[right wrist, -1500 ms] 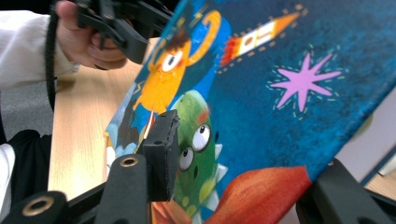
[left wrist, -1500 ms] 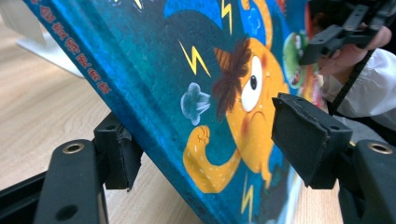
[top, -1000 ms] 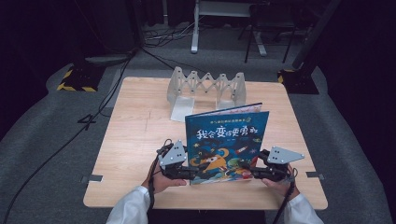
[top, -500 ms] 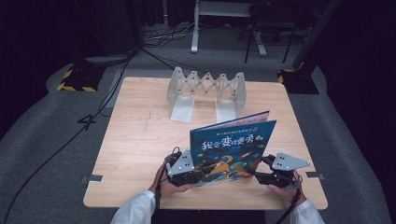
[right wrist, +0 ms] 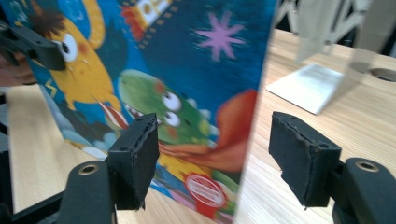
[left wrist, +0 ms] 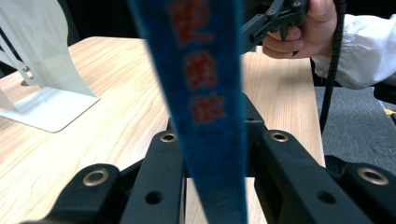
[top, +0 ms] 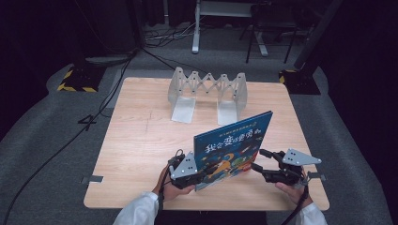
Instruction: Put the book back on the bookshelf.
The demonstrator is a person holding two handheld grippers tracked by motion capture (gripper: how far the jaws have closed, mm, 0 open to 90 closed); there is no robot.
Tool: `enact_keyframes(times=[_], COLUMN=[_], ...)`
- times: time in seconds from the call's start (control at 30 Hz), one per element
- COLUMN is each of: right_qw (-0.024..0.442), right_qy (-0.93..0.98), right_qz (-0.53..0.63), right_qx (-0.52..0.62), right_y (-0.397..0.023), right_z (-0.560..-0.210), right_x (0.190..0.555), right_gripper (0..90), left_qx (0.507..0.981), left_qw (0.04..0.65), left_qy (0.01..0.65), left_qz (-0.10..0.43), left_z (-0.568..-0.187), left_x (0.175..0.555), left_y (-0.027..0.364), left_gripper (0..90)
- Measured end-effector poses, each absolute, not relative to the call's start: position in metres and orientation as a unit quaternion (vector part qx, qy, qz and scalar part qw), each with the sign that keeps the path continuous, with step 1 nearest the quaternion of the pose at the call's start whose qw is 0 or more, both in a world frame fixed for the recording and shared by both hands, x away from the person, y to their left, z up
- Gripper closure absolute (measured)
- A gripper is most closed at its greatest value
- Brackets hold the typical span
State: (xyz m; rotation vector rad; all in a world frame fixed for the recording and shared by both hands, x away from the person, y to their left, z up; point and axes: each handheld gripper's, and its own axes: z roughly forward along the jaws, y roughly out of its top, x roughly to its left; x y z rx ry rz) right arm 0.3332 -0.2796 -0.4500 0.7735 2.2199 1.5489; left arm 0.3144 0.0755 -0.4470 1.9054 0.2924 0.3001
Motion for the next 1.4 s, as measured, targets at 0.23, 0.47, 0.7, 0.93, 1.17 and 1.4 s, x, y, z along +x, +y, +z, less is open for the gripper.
enact_keyframes(times=[0.23,0.47,0.7,0.93,1.17,1.4], right_qw=[0.177,0.198,0.213,0.218,0.216,0.214], right_qy=[0.785,0.782,0.775,0.773,0.779,0.784], right_qz=[0.525,0.517,0.519,0.519,0.507,0.487], right_qx=[0.279,0.286,0.29,0.292,0.298,0.321], right_y=[-0.264,-0.263,-0.261,-0.262,-0.264,-0.281], right_z=[-0.448,-0.448,-0.451,-0.453,-0.458,-0.468], right_x=[0.34,0.338,0.339,0.338,0.338,0.338], right_gripper=[34.0,38.7,44.1,49.7,47.0,42.7], left_qx=[0.807,0.803,0.795,0.785,0.772,0.776], left_qw=[0.562,0.567,0.575,0.585,0.602,0.596], left_qy=[0.129,0.124,0.119,0.12,0.124,0.118], left_qz=[0.13,0.14,0.153,0.164,0.161,0.17], left_z=[-0.447,-0.445,-0.437,-0.43,-0.426,-0.422], left_x=[0.318,0.319,0.317,0.315,0.317,0.318], left_y=[0.076,0.075,0.074,0.074,0.075,0.073], left_gripper=[77.8,76.5,75.7,75.6,75.9,78.2])
